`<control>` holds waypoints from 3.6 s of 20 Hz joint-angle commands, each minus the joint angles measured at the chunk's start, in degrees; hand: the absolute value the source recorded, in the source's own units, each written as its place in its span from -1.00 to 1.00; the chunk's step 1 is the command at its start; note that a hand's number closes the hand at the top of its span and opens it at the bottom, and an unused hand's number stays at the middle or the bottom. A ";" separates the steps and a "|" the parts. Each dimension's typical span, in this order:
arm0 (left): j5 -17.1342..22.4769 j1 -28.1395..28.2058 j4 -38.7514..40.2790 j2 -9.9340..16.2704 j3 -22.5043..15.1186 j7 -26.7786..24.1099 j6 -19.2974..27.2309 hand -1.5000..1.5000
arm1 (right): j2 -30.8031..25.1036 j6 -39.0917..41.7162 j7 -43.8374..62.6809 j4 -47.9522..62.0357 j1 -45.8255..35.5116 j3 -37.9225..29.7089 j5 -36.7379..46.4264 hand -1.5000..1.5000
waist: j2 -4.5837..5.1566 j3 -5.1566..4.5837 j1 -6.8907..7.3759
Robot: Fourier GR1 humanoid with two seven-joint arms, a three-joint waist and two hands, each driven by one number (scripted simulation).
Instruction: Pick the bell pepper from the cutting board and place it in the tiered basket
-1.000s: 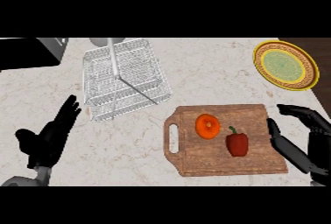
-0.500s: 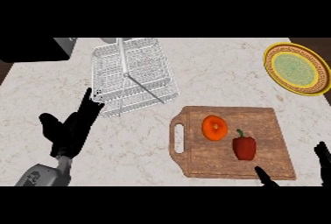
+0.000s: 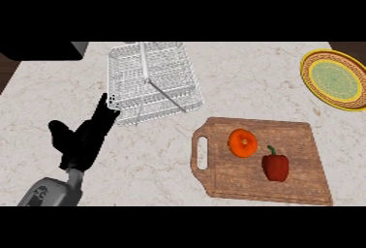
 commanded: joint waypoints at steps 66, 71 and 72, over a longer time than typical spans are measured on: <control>-7.91 1.19 0.81 -7.58 7.61 2.87 -8.43 0.00 | 11.29 19.09 74.91 24.60 -37.31 2.78 51.29 -1.00 | -0.90 0.54 0.58; -8.63 -0.72 0.54 -9.70 7.80 4.80 -8.26 0.00 | 11.29 19.81 71.68 29.62 -42.75 0.38 48.22 -1.00 | -0.86 0.55 0.64; -8.24 0.13 2.67 -8.30 9.32 2.20 -10.44 0.00 | 11.29 21.08 71.39 26.73 -39.35 2.39 47.84 -1.00 | -0.87 0.53 0.52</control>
